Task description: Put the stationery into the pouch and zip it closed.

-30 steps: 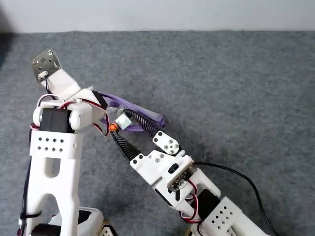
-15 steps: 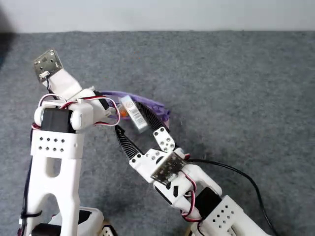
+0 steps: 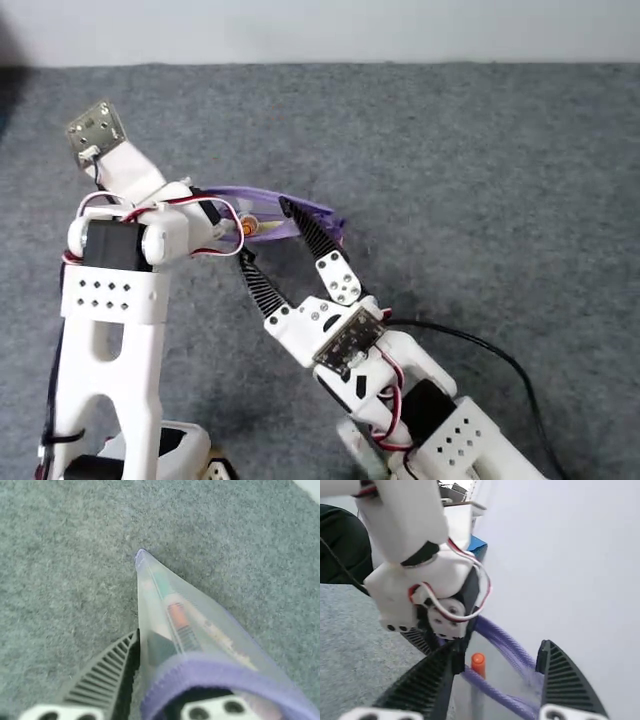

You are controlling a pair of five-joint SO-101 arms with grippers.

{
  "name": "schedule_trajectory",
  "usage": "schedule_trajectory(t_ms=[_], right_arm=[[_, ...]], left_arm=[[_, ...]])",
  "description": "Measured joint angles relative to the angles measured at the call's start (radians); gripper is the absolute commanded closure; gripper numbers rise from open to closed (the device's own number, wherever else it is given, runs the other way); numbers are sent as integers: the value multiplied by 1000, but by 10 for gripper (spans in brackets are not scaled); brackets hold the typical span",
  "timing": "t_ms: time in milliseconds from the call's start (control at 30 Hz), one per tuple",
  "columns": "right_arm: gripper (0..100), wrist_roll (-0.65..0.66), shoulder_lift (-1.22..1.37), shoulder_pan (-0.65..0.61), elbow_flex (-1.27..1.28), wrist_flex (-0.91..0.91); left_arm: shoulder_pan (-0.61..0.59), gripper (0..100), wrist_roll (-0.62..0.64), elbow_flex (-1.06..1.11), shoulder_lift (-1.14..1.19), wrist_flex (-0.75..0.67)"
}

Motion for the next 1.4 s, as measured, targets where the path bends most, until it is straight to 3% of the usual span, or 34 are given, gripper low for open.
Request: schedule_trajectory(t_ms=[133,300,500,933,1033,1233,1400], right_arm=[[768,-11,-2,34,-78,153],[768,-173,-2,91,-259,534],[768,-264,-2,126,-413,945],[768,-292,-5,78,-451,1491],[779,-292,-18,28,-411,1568],[953,-292,14,-46,-413,1573],[920,-292,181,-78,-419,1573]], left_arm=[[-5,986,2,-2,0,2],[-54,986,2,-2,0,2],[-138,986,2,-2,0,2],[-172,986,2,-2,0,2],[-172,986,2,-2,0,2],[-172,986,17,-2,0,2],[-172,986,28,0,0,2]])
